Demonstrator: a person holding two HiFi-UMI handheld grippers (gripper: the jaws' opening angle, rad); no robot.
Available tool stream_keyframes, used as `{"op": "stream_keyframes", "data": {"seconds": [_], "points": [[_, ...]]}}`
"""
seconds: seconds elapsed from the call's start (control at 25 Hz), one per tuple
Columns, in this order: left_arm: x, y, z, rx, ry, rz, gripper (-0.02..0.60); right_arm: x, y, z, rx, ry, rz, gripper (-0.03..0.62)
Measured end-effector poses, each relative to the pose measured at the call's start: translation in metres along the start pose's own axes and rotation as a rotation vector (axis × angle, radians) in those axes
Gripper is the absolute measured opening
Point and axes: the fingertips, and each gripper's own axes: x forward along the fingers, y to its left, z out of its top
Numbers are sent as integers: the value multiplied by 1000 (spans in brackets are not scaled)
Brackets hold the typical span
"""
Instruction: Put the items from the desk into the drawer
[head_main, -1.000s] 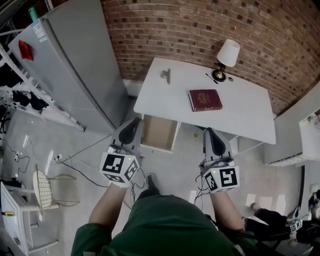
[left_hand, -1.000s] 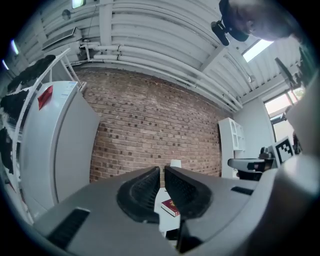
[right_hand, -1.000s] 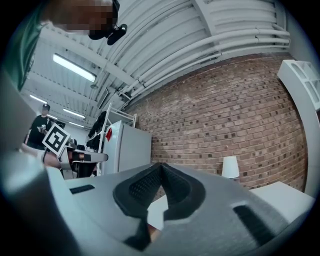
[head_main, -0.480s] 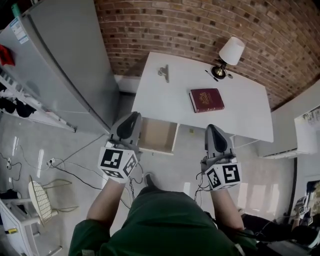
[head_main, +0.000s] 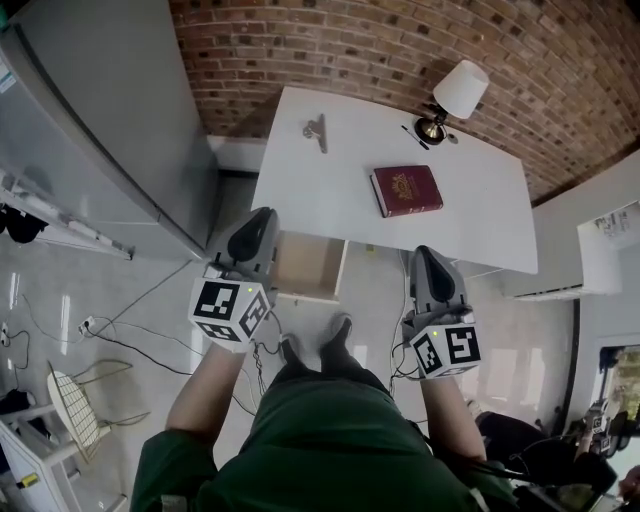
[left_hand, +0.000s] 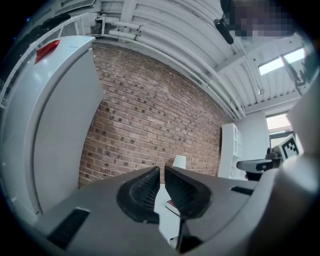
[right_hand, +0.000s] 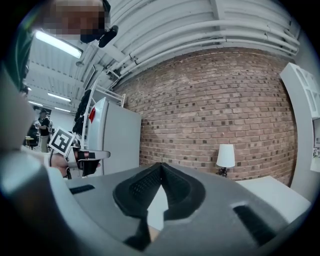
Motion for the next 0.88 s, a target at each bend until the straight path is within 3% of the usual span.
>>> {"op": "stream_keyframes", "data": {"seconds": [0.28, 0.6, 0.88], "points": [[40, 10, -8, -11, 55, 9, 28, 35, -29, -10, 45, -7, 5, 3], [99, 30, 1, 86, 79, 114, 29, 100, -76, -14, 90, -30, 98, 3], [154, 58, -28, -60, 156, 196, 29, 154, -133, -46, 236, 3, 155, 3]]}}
